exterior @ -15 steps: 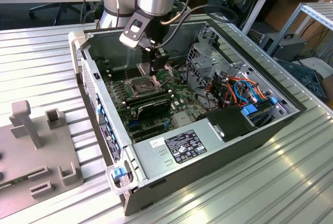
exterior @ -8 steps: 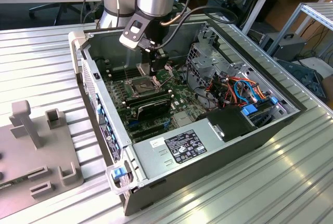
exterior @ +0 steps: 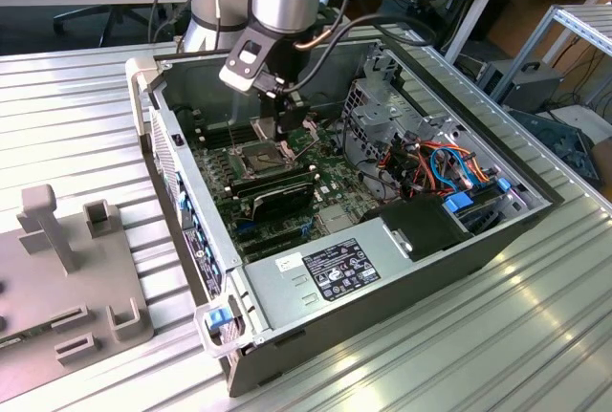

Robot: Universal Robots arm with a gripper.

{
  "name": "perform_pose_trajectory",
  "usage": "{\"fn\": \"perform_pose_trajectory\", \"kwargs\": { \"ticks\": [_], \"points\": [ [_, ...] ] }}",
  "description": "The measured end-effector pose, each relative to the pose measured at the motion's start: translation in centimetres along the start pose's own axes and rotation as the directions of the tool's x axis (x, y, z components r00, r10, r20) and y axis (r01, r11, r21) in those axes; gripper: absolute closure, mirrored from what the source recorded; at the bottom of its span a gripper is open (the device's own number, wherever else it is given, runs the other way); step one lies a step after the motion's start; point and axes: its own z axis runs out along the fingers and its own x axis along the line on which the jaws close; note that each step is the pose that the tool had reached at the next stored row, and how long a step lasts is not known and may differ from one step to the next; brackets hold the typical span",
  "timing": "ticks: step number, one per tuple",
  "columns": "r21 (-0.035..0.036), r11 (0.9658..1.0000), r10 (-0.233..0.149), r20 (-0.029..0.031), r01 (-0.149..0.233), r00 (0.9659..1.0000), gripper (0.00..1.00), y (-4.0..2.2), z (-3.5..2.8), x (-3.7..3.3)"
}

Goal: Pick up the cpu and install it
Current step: 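Place the cpu into insertion slot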

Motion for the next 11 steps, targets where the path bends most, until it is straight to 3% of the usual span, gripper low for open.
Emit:
{"fn": "perform_pose_trajectory", "kwargs": {
  "ticks": [11],
  "points": [
    [0.0001, 1.0000, 0.000, 0.0001, 0.000, 1.0000, 0.45, -0.11, 1.56, 0.01]
  ]
}}
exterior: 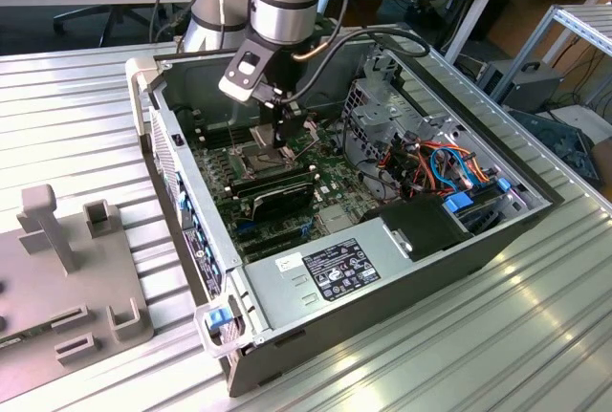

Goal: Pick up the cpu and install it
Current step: 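Place the cpu into insertion slot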

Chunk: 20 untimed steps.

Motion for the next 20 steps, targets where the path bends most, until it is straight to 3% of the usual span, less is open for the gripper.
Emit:
{"fn": "perform_pose_trajectory", "kwargs": {
  "ticks": [4, 12, 20],
  "points": [
    [0.0000, 1.0000, 0.000, 0.0000, 0.000, 1.0000, 0.45, -0.03, 0.42, 0.00],
    [-0.0002, 0.9999, -0.012, -0.0009, 0.012, 0.9999, 0.45, -0.05, 0.58, 0.15],
    [-0.0003, 0.9991, -0.042, -0.0032, 0.042, 0.9991, 0.45, -0.12, 1.49, 0.50]
  ]
}}
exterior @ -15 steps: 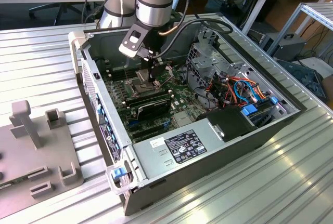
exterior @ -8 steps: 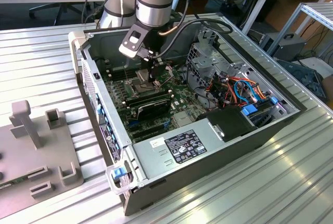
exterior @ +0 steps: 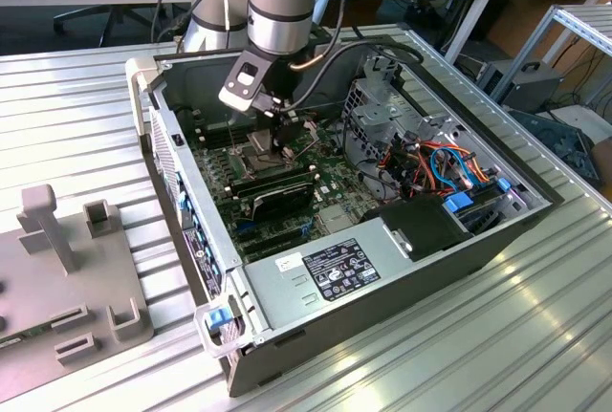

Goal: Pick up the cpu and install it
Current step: 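Place the cpu into insertion slot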

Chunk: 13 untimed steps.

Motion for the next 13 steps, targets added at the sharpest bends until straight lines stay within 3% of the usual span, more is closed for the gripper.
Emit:
{"fn": "perform_pose_trajectory", "kwargs": {
  "ticks": [13],
  "points": [
    [0.0026, 1.0000, -0.005, -0.0004, 0.005, 1.0000, 0.45, -0.09, 1.30, 0.04]
  ]
}}
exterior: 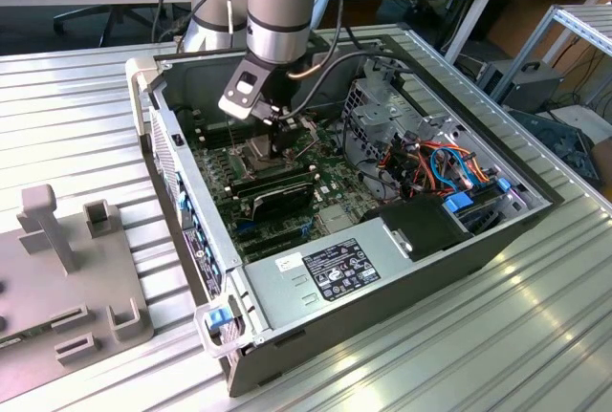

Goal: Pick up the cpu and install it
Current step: 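Place the cpu into insertion slot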

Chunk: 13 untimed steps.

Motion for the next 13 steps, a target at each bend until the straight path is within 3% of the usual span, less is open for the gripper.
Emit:
{"fn": "perform_pose_trajectory", "kwargs": {
  "ticks": [13],
  "points": [
    [0.0025, 1.0000, -0.001, -0.0002, 0.001, 1.0000, 0.45, -0.08, 1.12, 0.03]
  ]
}}
